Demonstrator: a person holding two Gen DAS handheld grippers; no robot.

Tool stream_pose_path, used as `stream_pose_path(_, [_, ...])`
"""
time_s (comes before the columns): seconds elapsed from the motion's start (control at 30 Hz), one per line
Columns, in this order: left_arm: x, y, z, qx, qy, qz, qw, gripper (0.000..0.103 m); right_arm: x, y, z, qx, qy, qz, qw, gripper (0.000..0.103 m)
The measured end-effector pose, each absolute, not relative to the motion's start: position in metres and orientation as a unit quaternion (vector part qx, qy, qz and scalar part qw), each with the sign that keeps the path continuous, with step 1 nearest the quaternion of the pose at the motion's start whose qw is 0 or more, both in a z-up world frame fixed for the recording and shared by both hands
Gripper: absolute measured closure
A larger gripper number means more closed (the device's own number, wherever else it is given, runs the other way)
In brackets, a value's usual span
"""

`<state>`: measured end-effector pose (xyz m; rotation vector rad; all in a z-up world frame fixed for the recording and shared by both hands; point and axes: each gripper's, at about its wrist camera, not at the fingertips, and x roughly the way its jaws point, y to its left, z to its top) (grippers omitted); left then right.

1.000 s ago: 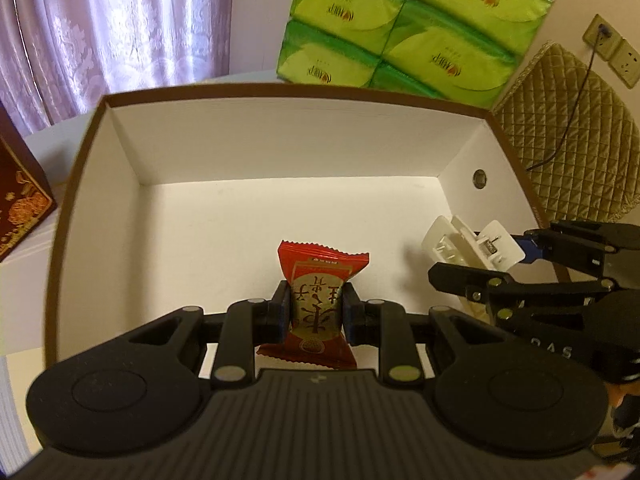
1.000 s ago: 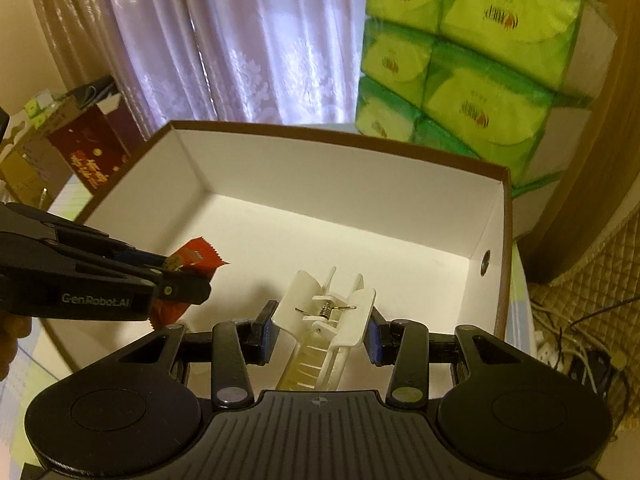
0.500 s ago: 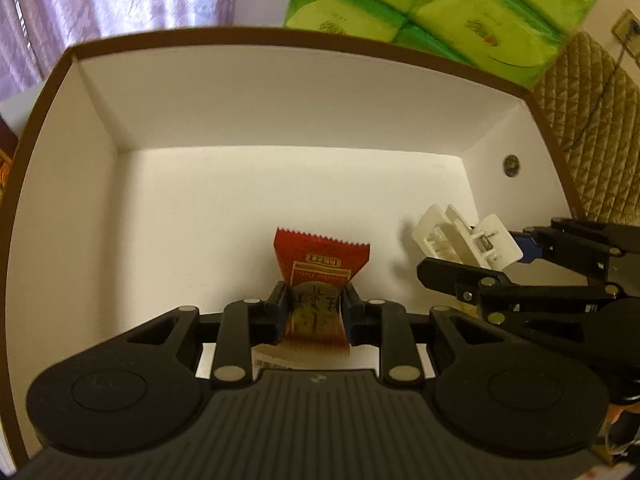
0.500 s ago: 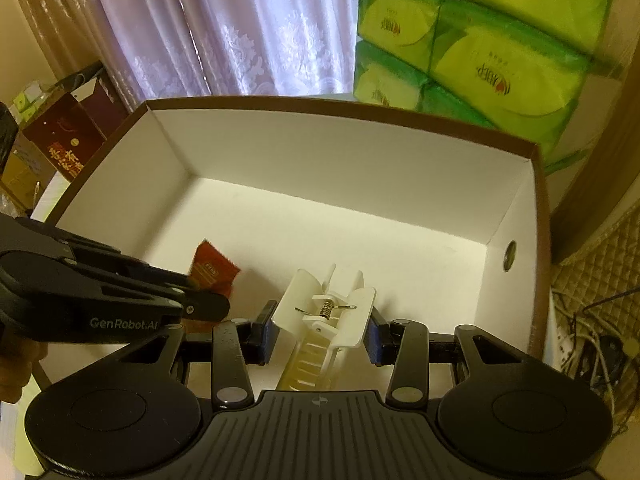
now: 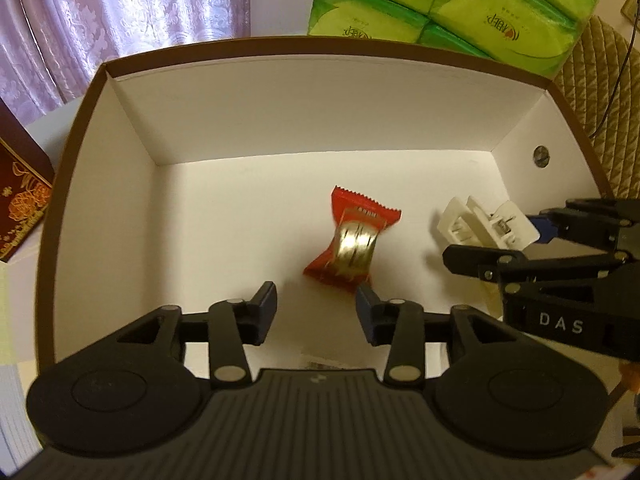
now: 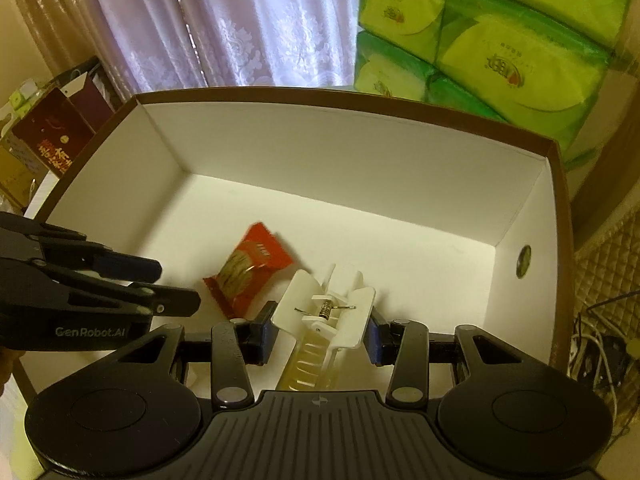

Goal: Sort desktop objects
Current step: 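Open both tools to drop the candy and clip into the box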

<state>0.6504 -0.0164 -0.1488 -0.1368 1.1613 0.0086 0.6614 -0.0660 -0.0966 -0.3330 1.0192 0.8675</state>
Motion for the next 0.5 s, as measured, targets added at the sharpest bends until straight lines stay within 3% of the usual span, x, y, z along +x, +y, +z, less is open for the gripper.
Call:
stream_pose_path(0.03, [0.65,-0.016,-0.149,-0.061,0.551,0.006,0.833,0.05,0.661,-0.066,-0.097,-0.155,0.468,0.401,0.772,0.053])
stream_pose_path(0.07, [0.649,-0.016,-0.149,-0.057,0.552,0.009,0.832,0.045,0.659,-0.067,-0.097,-0.158,0.464,0.4,0.775,0.037])
stream_pose_path(0.13, [0.646,-0.017,-0.147,-0.046,0.548,0.014,0.835,0.039,0.656,-0.071,-0.095,-0.16,0.447,0.397,0.786,0.024])
stream_pose_path(0.3, [0.641,-0.016,-0.141,-0.033,0.543,0.022,0.839,0.03,0.65,-0.079,-0.086,-0.165,0.44,0.41,0.782,0.021])
stream_pose_path(0.5, [0.628,-0.016,-0.13,-0.02,0.534,0.028,0.845,0.021,0.632,-0.085,-0.074,-0.185,0.44,0.432,0.765,0.007])
